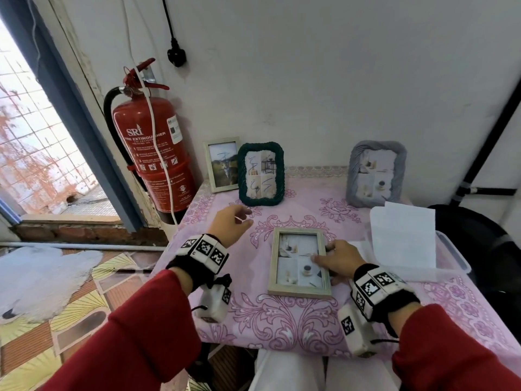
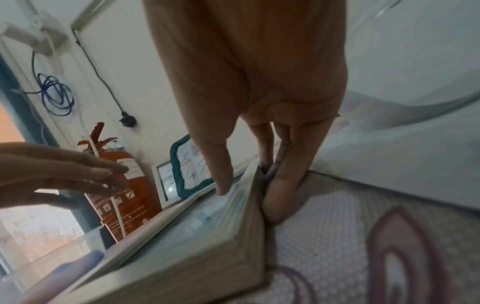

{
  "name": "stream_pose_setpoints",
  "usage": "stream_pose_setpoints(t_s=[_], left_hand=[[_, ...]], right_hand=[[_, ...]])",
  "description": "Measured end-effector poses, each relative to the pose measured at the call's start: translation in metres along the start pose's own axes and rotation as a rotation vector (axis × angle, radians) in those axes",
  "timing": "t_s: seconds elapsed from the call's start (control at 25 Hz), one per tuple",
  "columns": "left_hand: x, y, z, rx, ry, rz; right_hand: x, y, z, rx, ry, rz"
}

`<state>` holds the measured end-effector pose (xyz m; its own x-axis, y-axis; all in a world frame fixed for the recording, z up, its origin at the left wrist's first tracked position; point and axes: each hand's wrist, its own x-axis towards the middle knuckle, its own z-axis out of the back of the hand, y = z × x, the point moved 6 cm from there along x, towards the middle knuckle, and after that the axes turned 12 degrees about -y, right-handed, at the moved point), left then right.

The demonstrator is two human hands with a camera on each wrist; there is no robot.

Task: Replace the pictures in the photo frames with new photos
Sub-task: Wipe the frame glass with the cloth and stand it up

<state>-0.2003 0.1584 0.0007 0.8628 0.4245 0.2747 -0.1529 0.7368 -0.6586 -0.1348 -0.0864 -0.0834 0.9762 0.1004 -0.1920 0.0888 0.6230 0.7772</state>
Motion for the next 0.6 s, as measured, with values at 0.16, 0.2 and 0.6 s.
stream_pose_setpoints(t_s=[0.16,0.2,0.6], left_hand=[[-0.008,0.005,-0.051,-0.027,0.208,0.189],[-0.012,0.006,-0.062,-0.054,0.274,0.24],[-0.002,-0.039,-0.062,-0.659,0.239,0.312]], right_hand=[[0.0,0.005,0.001,-0.164,-0.016,0.084],[0.0,0.005,0.002,-0.125,-0.021,0.08],[-0.008,0.051,0.057,0.271,-0.168,0.185]])
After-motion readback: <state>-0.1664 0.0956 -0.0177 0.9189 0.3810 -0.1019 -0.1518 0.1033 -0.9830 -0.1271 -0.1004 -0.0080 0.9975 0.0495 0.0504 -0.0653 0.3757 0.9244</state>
